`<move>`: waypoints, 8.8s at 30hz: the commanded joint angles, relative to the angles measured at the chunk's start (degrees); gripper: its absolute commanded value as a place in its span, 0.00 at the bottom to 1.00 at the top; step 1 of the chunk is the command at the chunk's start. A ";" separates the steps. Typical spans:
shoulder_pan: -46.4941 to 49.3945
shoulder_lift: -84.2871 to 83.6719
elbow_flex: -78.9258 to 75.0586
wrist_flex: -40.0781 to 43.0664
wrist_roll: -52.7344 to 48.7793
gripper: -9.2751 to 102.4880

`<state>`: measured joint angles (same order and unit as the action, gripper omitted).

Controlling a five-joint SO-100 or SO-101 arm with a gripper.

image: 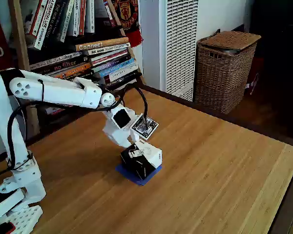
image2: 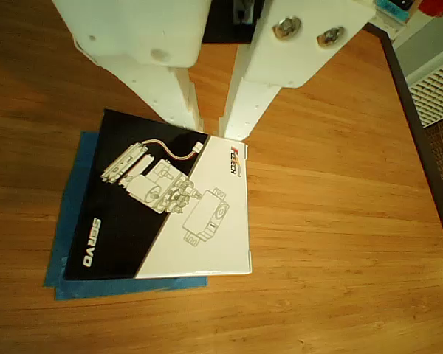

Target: Push the box on top of the target

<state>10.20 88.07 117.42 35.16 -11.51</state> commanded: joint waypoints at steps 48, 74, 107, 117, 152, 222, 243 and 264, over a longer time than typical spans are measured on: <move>-3.16 8.53 1.14 5.10 3.25 0.08; 0.97 41.66 8.00 25.75 2.29 0.08; -1.76 77.52 34.54 30.32 -4.92 0.08; -1.93 85.43 40.43 32.08 -5.80 0.08; -0.97 105.47 58.89 35.16 -6.33 0.08; -6.77 105.47 67.24 32.43 -6.06 0.08; -6.77 105.47 67.32 32.43 -6.06 0.08; -6.86 105.47 67.32 32.43 -6.06 0.08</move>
<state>3.87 192.74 179.65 67.41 -17.31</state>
